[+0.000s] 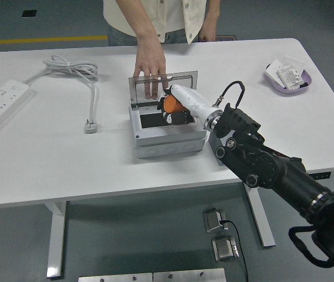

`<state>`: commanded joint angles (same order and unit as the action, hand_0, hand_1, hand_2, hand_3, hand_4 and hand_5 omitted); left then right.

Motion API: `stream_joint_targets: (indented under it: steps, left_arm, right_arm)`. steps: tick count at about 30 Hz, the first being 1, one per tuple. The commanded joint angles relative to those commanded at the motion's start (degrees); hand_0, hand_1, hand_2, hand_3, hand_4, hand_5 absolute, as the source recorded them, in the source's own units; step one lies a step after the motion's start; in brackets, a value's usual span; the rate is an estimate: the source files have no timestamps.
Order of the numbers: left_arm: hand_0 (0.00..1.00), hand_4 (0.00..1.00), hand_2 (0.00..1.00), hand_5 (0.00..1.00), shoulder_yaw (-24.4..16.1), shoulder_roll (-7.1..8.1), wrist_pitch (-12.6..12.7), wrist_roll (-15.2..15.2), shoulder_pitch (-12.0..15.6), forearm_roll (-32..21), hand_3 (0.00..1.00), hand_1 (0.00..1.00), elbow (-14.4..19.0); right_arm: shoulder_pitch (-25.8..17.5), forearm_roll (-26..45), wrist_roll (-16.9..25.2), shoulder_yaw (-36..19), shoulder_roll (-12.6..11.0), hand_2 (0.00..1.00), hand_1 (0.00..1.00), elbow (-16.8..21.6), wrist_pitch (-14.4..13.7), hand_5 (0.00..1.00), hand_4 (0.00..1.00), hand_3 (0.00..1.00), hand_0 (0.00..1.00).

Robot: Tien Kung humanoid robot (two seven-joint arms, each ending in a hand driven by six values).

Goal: Fetch the battery,place it into the box,close the lid of the box

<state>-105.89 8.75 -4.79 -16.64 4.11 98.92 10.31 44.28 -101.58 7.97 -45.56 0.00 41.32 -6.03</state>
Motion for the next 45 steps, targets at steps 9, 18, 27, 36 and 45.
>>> stream_joint_targets:
  steps: [9, 18, 27, 36, 45]
  left_arm:
    - [0.631, 0.72, 0.687, 0.222, 0.1, -0.05, 0.0, -0.1, 0.0, 0.0, 0.664, 0.672, 0.0]
    - [0.631, 0.72, 0.686, 0.221, 0.1, -0.11, 0.0, -0.1, -0.1, 0.0, 0.663, 0.672, 0.0]
    - [0.631, 0.72, 0.685, 0.218, 0.1, -0.33, 0.0, -0.1, 0.0, -0.1, 0.662, 0.672, 0.0]
    - [0.631, 0.72, 0.683, 0.216, 0.0, -0.54, 0.0, -0.1, 0.2, -0.1, 0.663, 0.671, 0.0]
    - [0.631, 0.724, 0.682, 0.211, -0.2, -0.74, 0.0, -0.1, 0.3, -0.1, 0.662, 0.671, 0.0]
  right_arm:
    - [0.0, 0.4, -0.1, 0.2, 0.0, 0.631, 0.607, -0.3, 0.3, 0.283, 0.832, 0.576, 0.526]
    - [0.0, 0.7, -0.1, 0.3, 0.0, 0.631, 0.608, -0.2, 0.4, 0.286, 0.841, 0.575, 0.527]
    - [-0.8, 0.5, -0.9, -0.4, -0.1, 0.631, 0.606, 3.0, 1.1, 0.295, 0.85, 0.571, 0.529]
    - [-1.7, -0.8, -2.0, -2.3, -1.5, 0.631, 0.599, 8.9, 2.4, 0.306, 0.856, 0.57, 0.53]
    - [-2.9, -3.7, -4.2, -6.0, -3.3, 0.626, 0.583, 16.3, 5.1, 0.32, 0.863, 0.553, 0.525]
